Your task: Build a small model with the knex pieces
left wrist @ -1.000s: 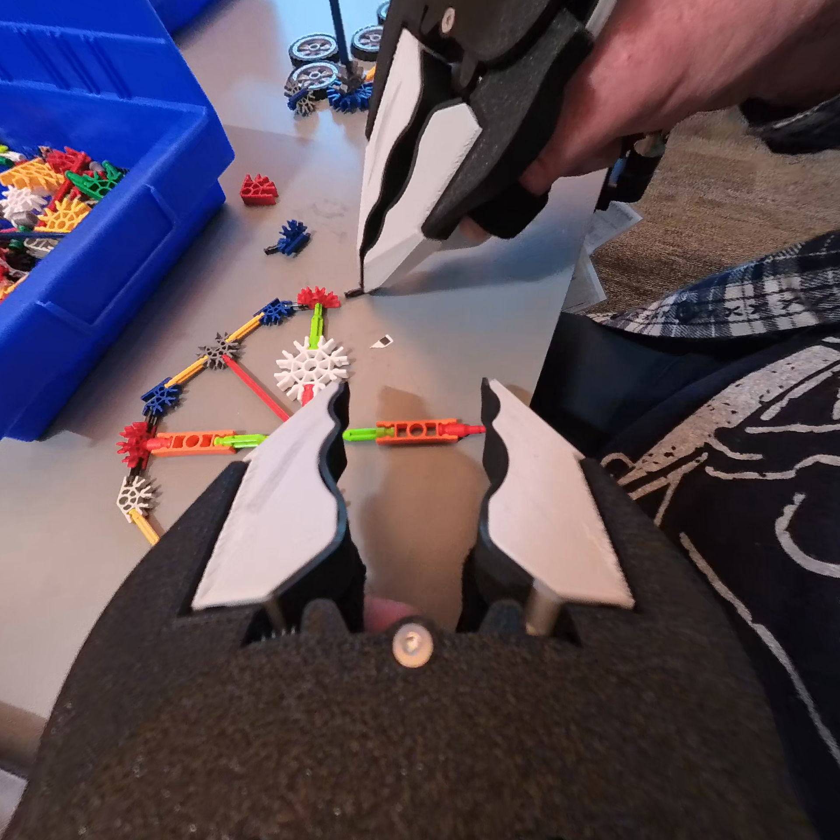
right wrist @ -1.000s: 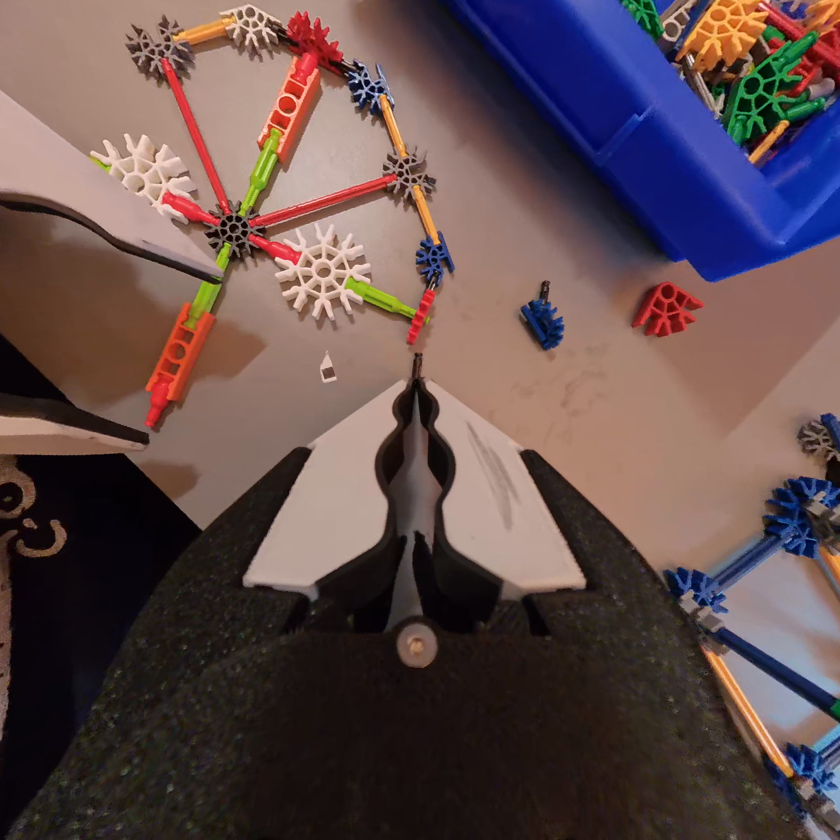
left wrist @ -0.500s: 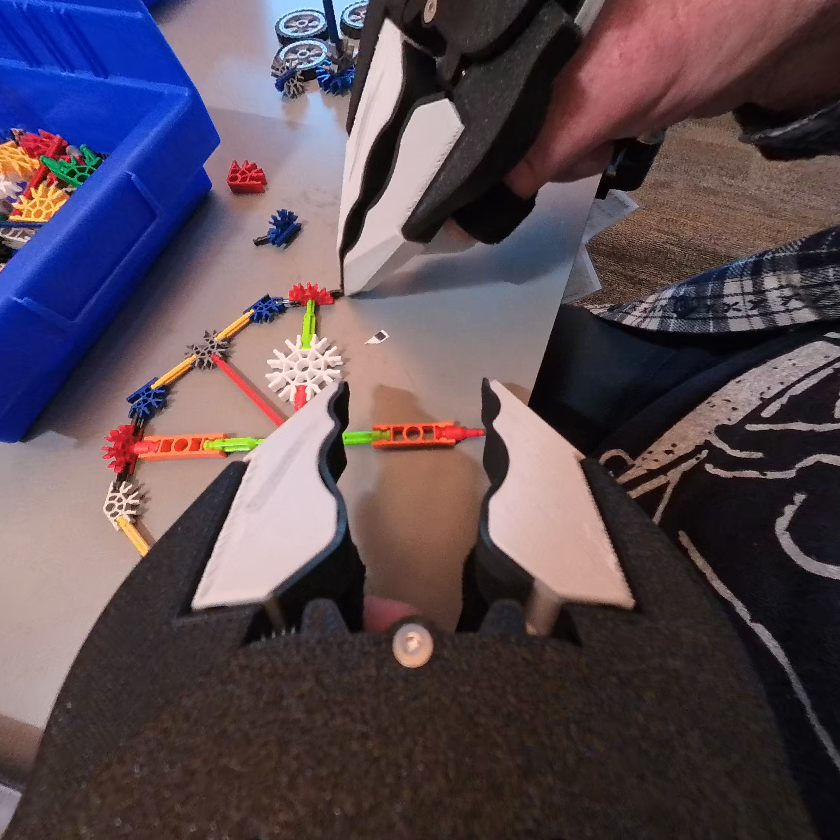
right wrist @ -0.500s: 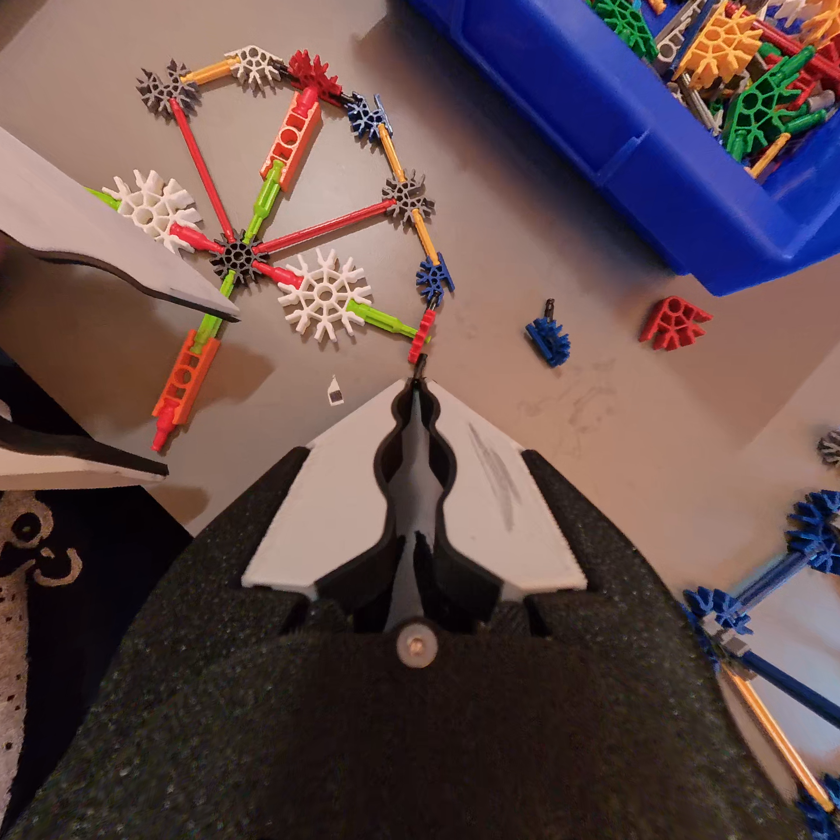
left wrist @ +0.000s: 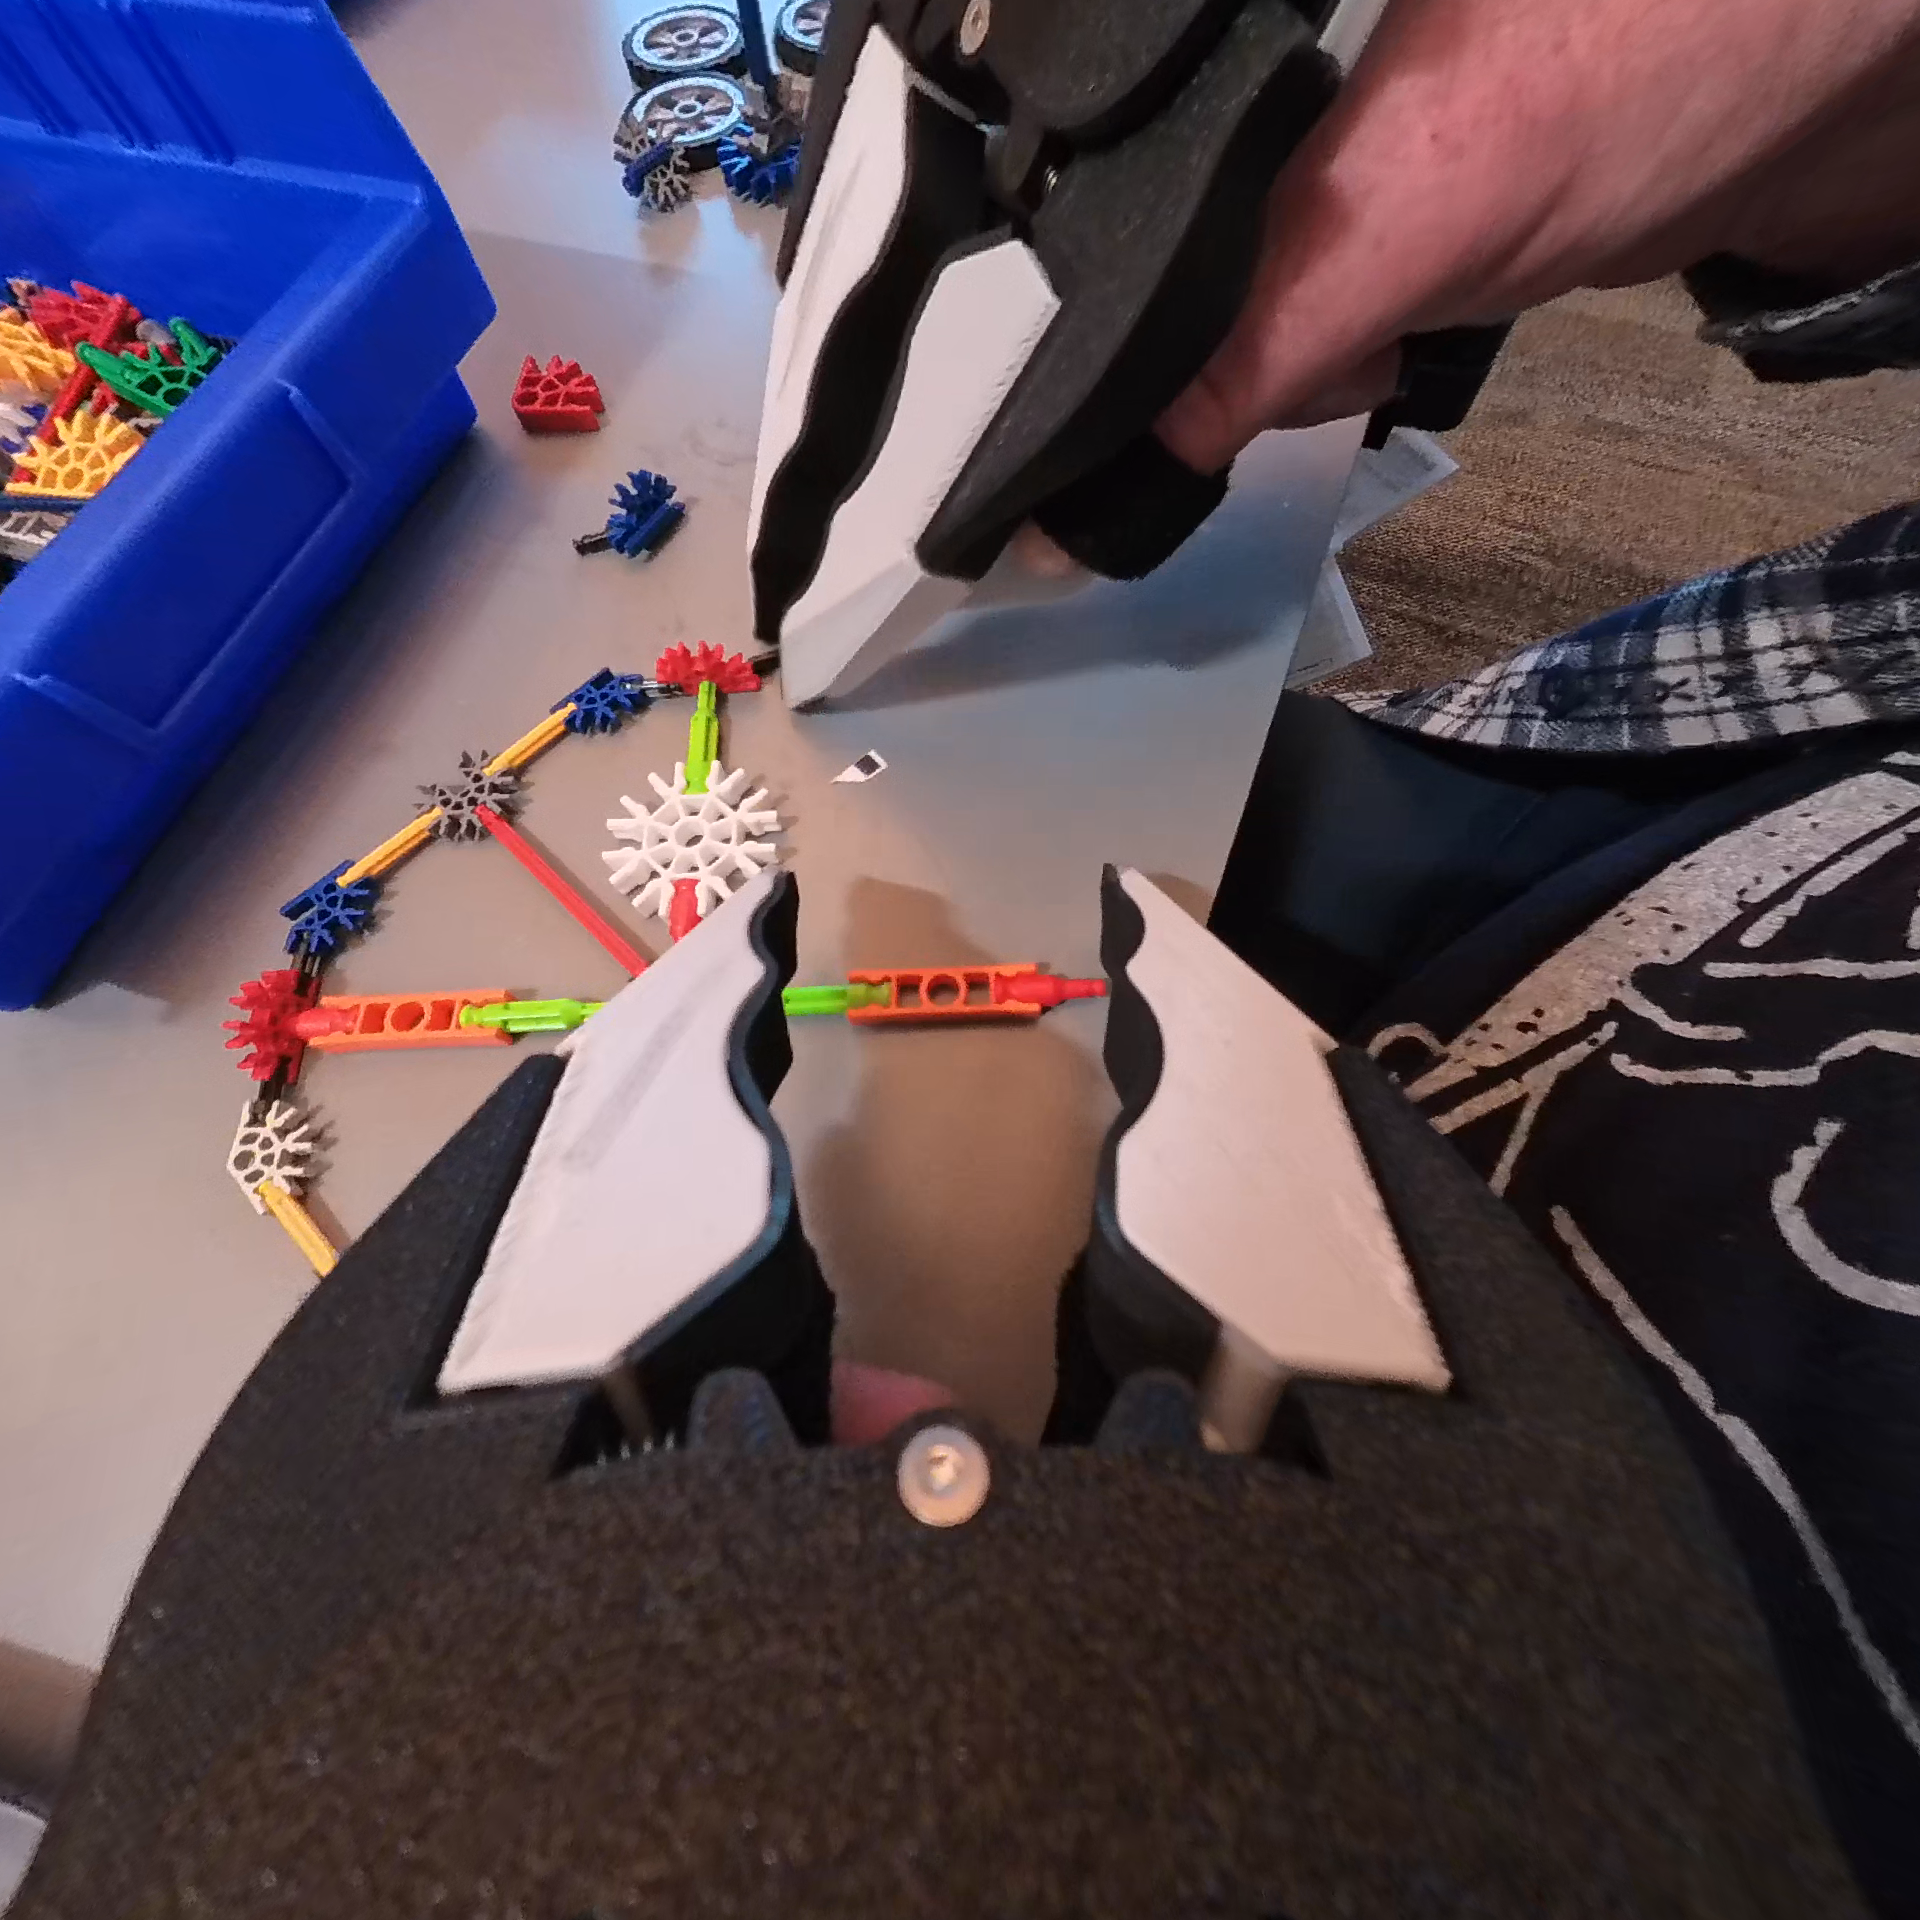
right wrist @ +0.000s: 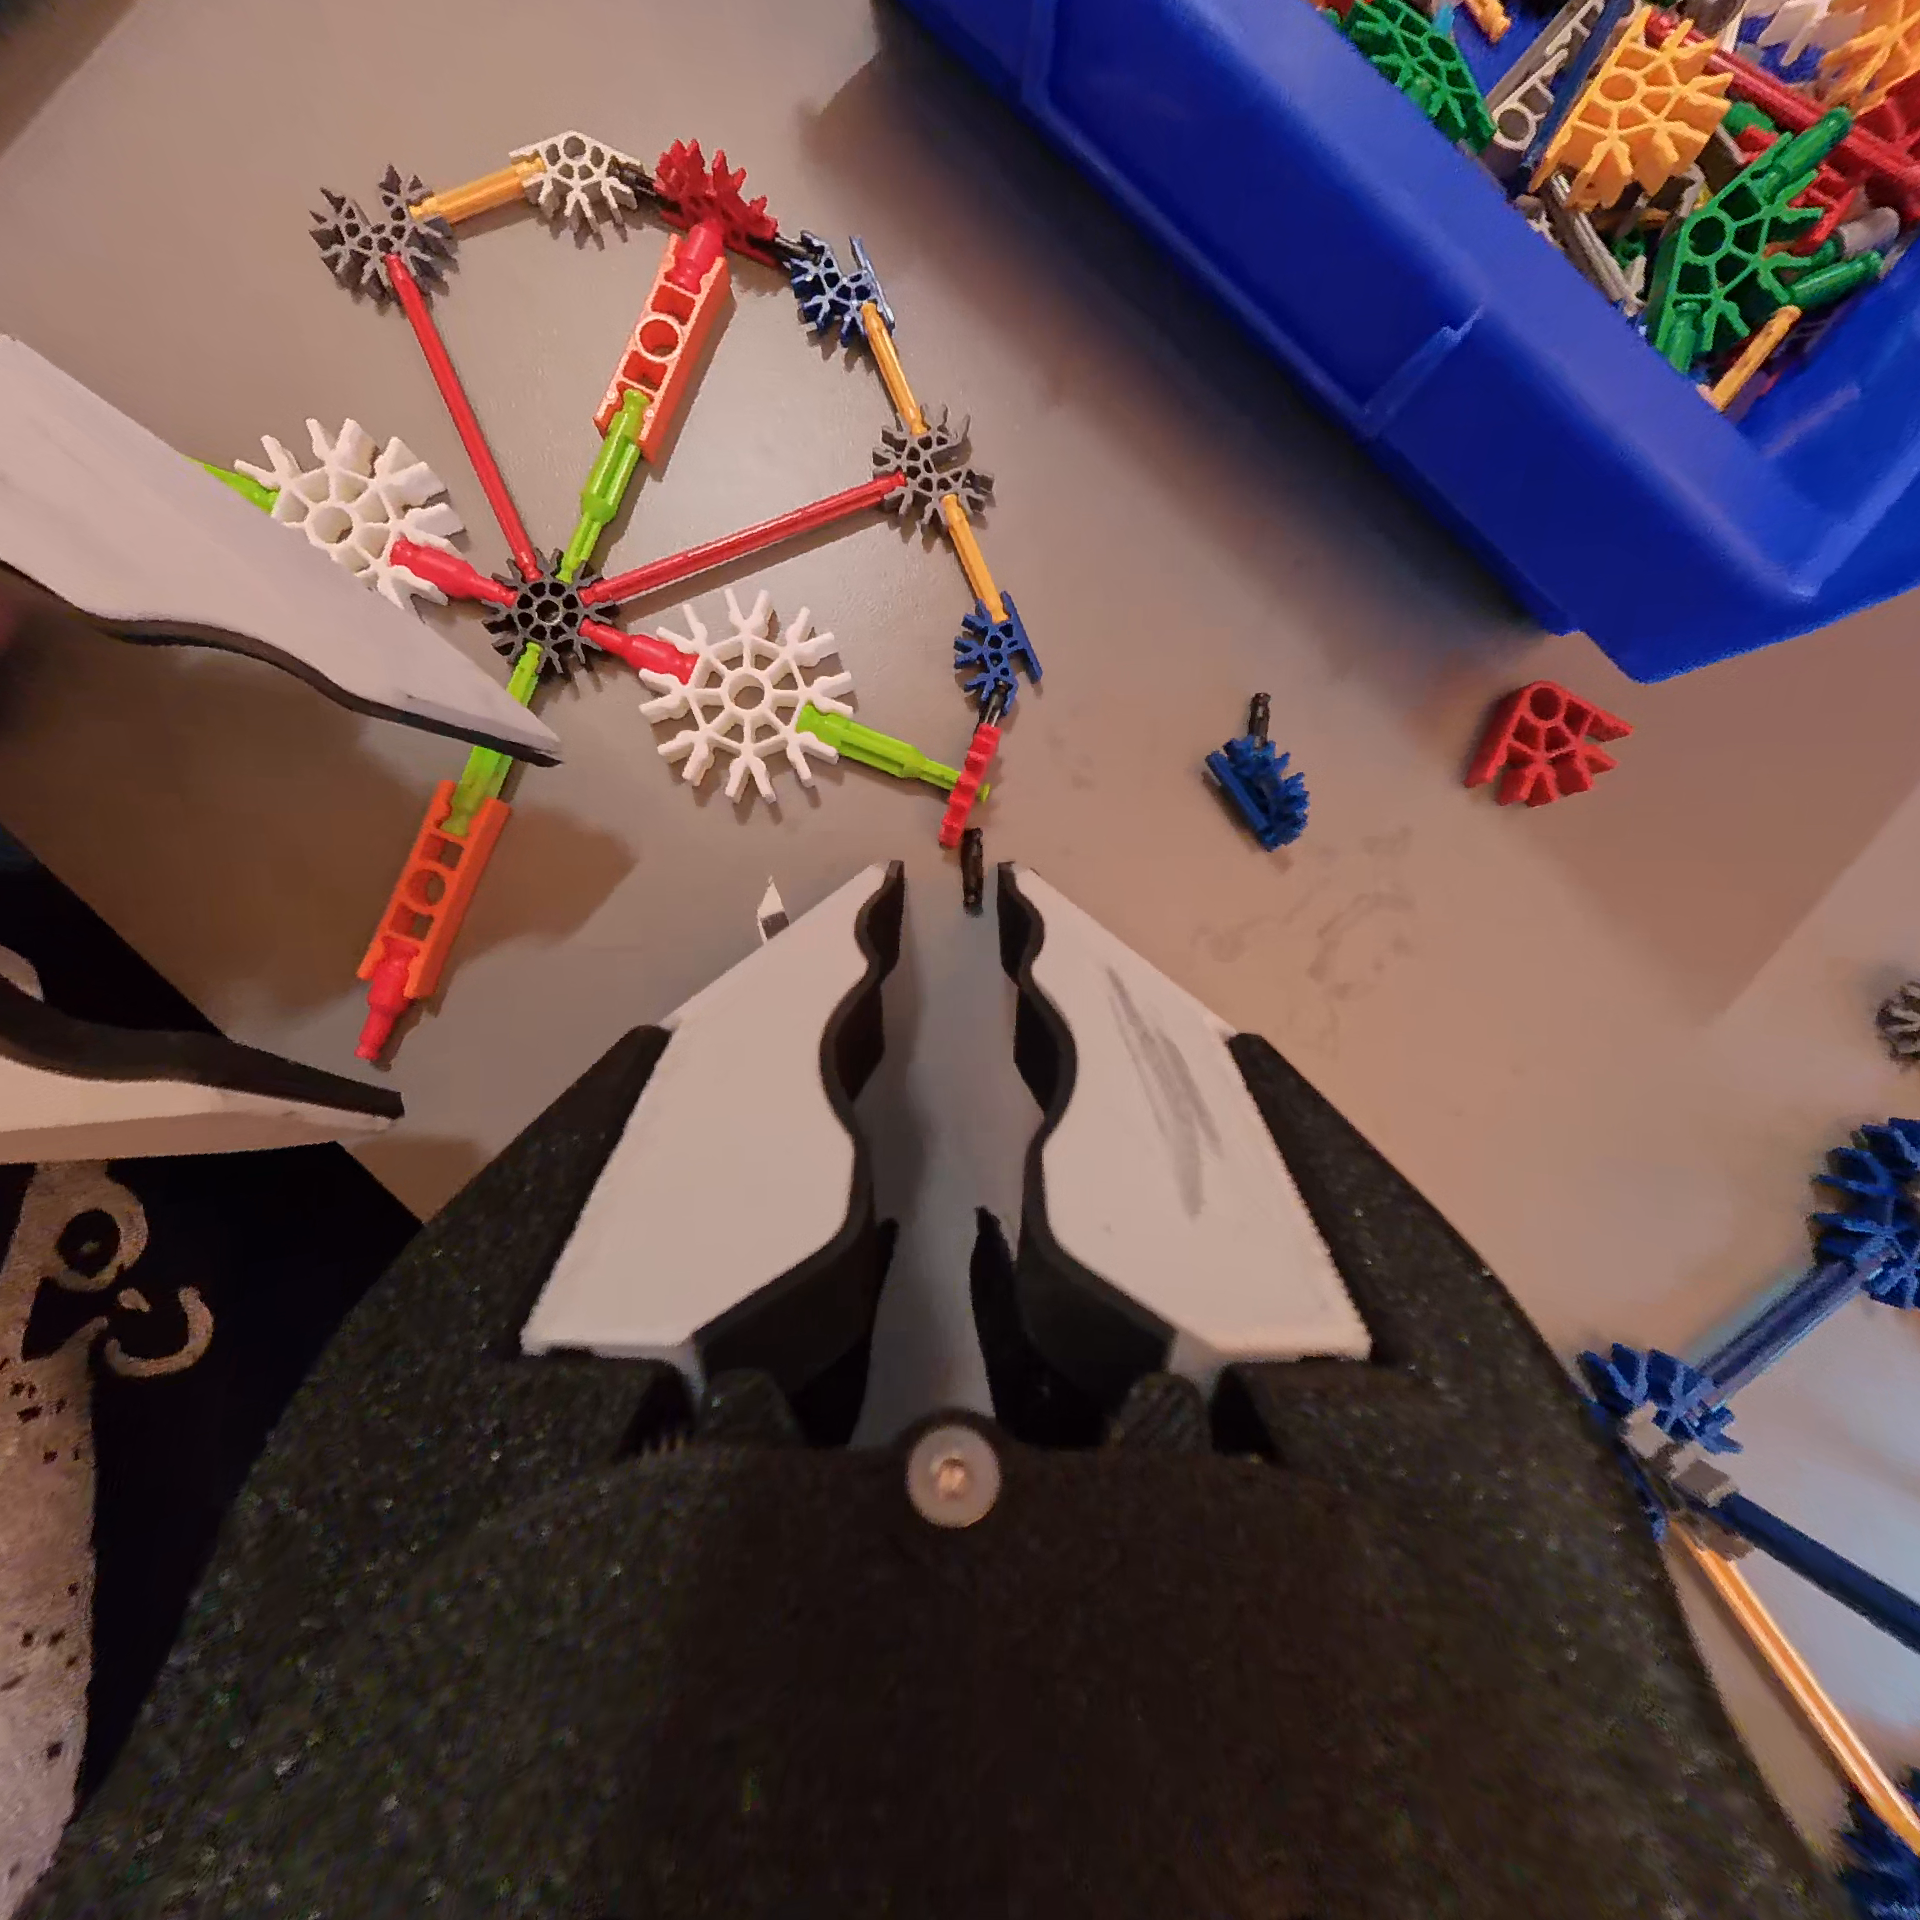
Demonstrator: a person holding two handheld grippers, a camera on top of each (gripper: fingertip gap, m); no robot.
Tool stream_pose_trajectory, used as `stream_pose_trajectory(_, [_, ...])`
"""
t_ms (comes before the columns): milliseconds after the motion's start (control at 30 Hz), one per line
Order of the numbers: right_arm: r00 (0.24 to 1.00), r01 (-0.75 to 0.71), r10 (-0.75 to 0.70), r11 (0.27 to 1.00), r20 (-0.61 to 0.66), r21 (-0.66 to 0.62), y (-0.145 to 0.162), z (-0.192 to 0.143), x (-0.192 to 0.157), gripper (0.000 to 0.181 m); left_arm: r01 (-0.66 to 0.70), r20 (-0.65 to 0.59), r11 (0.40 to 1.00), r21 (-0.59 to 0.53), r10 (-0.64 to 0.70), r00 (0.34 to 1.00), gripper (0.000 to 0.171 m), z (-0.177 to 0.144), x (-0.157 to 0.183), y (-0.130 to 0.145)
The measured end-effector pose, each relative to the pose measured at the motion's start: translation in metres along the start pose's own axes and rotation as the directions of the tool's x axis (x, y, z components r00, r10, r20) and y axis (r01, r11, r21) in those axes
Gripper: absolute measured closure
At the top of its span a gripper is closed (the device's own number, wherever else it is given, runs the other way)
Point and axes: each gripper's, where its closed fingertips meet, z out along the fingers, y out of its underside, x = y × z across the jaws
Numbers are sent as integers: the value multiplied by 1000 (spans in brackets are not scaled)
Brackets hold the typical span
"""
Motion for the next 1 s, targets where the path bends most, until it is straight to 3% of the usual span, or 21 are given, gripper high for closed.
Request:
stream_pose_trajectory(233, [999,18,-18,1000,-49,-3,-3,3,1,178,7,-16,1000,-4,-7,1000,114,0,1,0])
stream_pose_trajectory(1000, [998,-62,62,997,-5,56,-4,2,-4,179,39,-50,999,-26,-40,998,111,2,1,2])
